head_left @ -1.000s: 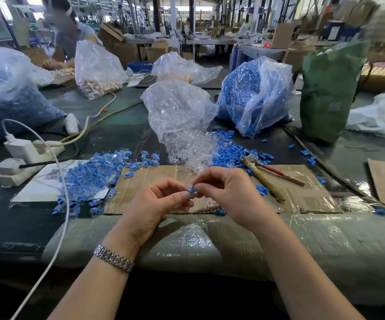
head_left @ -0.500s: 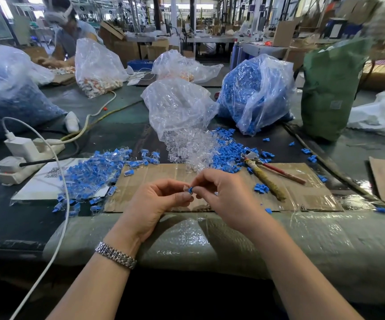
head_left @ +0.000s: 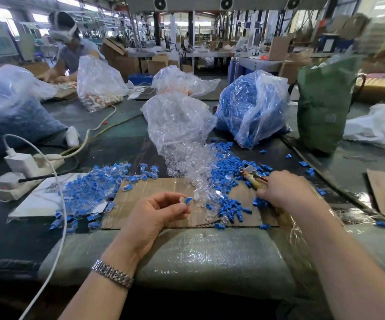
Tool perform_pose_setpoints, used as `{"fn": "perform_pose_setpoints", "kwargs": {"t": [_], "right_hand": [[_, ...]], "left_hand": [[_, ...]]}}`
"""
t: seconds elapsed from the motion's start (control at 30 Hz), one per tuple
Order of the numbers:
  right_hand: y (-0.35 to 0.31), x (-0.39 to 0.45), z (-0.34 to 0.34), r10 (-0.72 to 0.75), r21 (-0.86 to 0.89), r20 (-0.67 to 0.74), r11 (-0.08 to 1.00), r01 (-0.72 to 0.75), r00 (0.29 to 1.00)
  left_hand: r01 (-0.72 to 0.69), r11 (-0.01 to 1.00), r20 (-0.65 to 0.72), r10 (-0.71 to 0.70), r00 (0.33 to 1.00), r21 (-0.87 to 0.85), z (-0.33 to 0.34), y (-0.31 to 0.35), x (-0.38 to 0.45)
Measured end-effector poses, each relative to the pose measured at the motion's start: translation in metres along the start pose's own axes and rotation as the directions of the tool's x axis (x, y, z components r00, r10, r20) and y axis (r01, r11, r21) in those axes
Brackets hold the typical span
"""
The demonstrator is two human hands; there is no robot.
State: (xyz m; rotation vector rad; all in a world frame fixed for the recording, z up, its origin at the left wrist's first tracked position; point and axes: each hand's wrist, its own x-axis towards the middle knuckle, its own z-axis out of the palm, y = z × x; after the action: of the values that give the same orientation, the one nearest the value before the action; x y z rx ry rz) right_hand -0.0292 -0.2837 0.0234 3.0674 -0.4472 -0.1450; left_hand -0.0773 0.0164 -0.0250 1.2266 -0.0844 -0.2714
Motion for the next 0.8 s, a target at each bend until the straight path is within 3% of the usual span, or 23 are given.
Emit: {"fn": "perform_pose_setpoints", "kwargs": {"t": [0.17,0.27,0.4,0.47,0.53,0.6,0.63,0.7,0.8], "right_hand": [[-0.006,0.007,0.002,0.044,-0.031,0.036,0.999,-0.043,0.998],[-0.007,0.009,-0.005,0.116,0.167,0.028,0.979,-0.119,0.993],[0.003,0.005,-0.024,0.132,0.429,-0.137,0.901,-0.062,0.982],[-0.001,-0.006,-0.032,0.045,0.690,-0.090,0.723,0.030,0.995],[-0.014,-0.020,-0.038,-0.175,0.918,0.054,0.396,0.020,0.983],[-0.026,-0.031,-0.041,-0.416,0.984,0.142,0.155,-0.083,0.898],[-0.032,-0.035,-0.041,-0.499,0.985,0.161,0.129,-0.111,0.852],[-0.043,-0.040,-0.038,-0.565,0.965,0.204,0.255,-0.066,0.799],[-0.055,-0.049,-0.029,-0.569,0.885,0.262,0.464,0.041,0.780]], "left_hand": [[0.006,0.999,-0.026,-0.008,1.000,-0.045,0.002,0.007,0.001],[0.009,1.000,-0.054,-0.009,0.998,0.008,0.009,0.013,0.009],[-0.038,0.996,-0.097,0.030,0.995,-0.085,0.017,0.020,0.029],[-0.039,0.979,-0.094,0.020,0.995,-0.202,0.018,0.022,0.039],[-0.041,0.958,-0.078,0.020,0.997,-0.283,0.019,0.022,0.047],[-0.054,0.952,-0.079,0.032,0.996,-0.302,0.020,0.020,0.052],[-0.061,0.948,-0.083,0.037,0.996,-0.311,0.020,0.019,0.052],[-0.072,0.941,-0.089,0.045,0.995,-0.331,0.017,0.016,0.052],[-0.112,0.932,-0.115,0.076,0.990,-0.344,0.016,0.015,0.052]]}}
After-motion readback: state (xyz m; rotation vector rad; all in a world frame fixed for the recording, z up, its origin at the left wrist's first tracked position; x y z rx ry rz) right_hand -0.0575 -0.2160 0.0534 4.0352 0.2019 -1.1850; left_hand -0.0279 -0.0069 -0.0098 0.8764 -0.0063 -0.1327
